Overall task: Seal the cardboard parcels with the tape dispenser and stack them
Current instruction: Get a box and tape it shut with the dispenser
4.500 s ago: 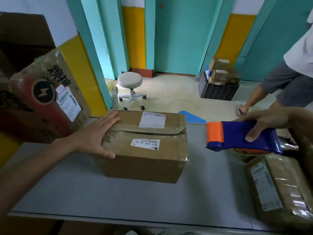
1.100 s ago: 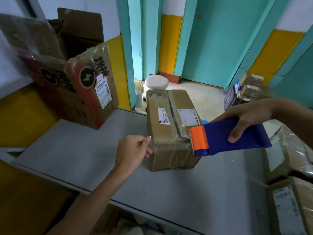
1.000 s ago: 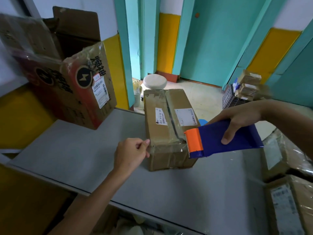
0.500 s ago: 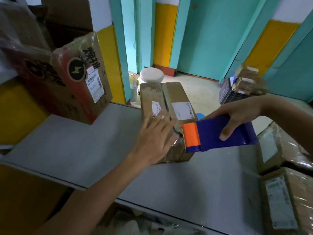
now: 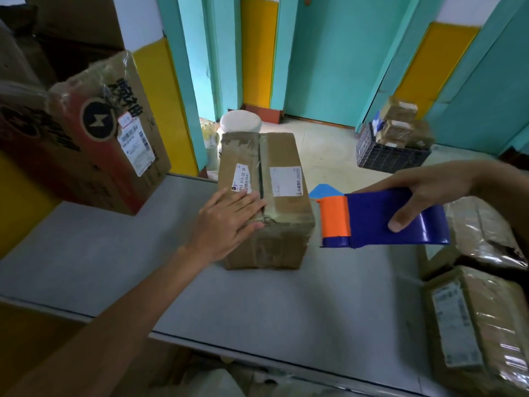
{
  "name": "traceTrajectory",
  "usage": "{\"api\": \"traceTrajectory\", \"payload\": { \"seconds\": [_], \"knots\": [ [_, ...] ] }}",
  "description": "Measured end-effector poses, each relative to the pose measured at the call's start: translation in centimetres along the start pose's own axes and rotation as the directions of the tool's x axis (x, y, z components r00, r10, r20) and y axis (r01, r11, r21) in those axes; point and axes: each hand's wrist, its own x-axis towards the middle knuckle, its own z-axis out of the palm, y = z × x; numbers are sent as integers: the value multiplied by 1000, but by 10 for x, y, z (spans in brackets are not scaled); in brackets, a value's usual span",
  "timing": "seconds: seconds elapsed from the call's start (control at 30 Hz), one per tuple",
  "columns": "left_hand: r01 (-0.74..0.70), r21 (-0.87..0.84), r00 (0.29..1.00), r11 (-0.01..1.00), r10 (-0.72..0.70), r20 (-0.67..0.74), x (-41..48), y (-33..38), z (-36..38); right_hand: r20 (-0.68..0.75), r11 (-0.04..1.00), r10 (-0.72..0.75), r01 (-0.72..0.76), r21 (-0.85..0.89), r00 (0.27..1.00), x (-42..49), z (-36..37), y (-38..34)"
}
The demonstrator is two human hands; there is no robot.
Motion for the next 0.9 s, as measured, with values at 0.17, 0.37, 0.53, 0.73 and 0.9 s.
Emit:
{"api": "traceTrajectory", "payload": {
  "seconds": [0.17,0.37,0.53,0.73,0.9],
  "knots": [
    [-24,0,1000,1000,24,15,3,2,0,2,997,10,-10,71,1000,-7,8,21],
    [-20,4,999,1000,20,25,5,2,3,-32,993,34,-30,111,999,-6,11,44],
    [-27,-12,1000,1000,26,-9,6,3,6,-35,982,53,-45,185,998,26,29,58],
    [-44,-94,996,995,36,-83,6,2,10,-23,982,45,-40,185,999,49,29,54],
    [-51,-105,993,993,39,-116,6,2,13,-99,999,40,-38,20,994,45,27,38]
  ]
}}
